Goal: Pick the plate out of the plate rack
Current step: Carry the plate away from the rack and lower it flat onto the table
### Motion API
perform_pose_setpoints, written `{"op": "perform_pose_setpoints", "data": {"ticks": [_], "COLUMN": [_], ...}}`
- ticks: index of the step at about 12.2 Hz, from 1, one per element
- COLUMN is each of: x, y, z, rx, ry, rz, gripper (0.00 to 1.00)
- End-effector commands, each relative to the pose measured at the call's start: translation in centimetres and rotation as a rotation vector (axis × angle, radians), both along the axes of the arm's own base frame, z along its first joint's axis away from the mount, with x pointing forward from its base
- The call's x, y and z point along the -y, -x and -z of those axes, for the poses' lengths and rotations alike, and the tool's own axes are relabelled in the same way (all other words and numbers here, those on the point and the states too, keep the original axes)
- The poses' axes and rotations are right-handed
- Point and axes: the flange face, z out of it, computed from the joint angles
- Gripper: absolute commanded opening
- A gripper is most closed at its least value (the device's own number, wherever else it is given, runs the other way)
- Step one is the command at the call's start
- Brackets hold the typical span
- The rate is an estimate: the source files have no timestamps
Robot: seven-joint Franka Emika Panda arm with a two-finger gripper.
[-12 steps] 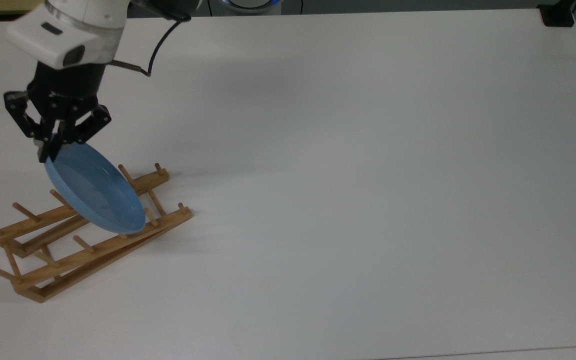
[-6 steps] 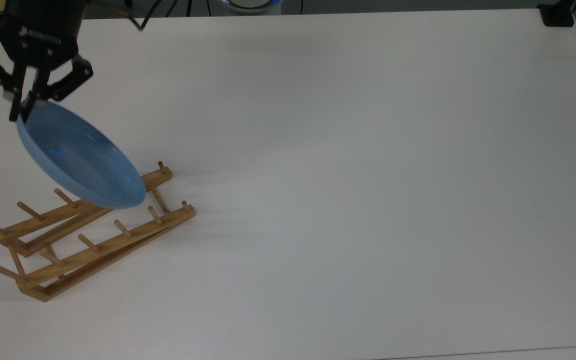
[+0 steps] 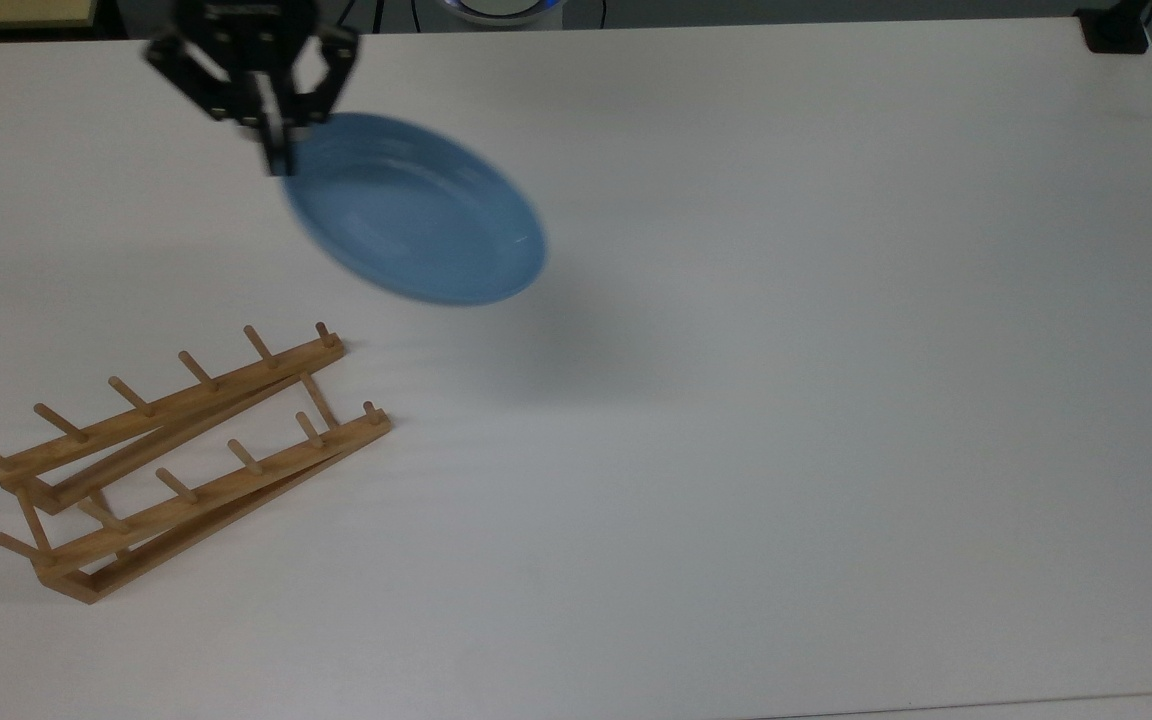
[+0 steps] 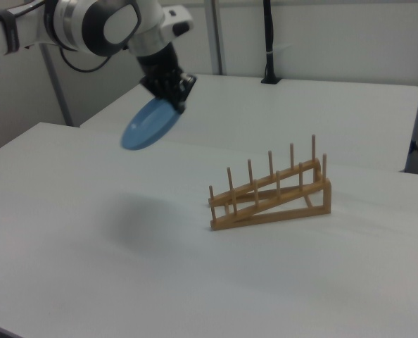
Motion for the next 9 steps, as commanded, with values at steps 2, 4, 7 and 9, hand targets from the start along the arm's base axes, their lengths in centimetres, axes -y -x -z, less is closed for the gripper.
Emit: {"op": "perform_pose_setpoints", "data": {"ticks": [2, 4, 7, 9], "x": [-5.4, -6.2, -7.3, -8.6], "y": [1.8, 1.4, 0.3, 0.4], "z": [5.9, 10.4, 17.6, 20.8], "rx": [-0.296, -0.405, -0.519, -0.578], "ry": [-0.179, -0.185, -0.177, -0.177], "rz": [0.03, 0.0, -0.111, -0.132], "gripper": [0.0, 0.0, 0.0, 0.0]}}
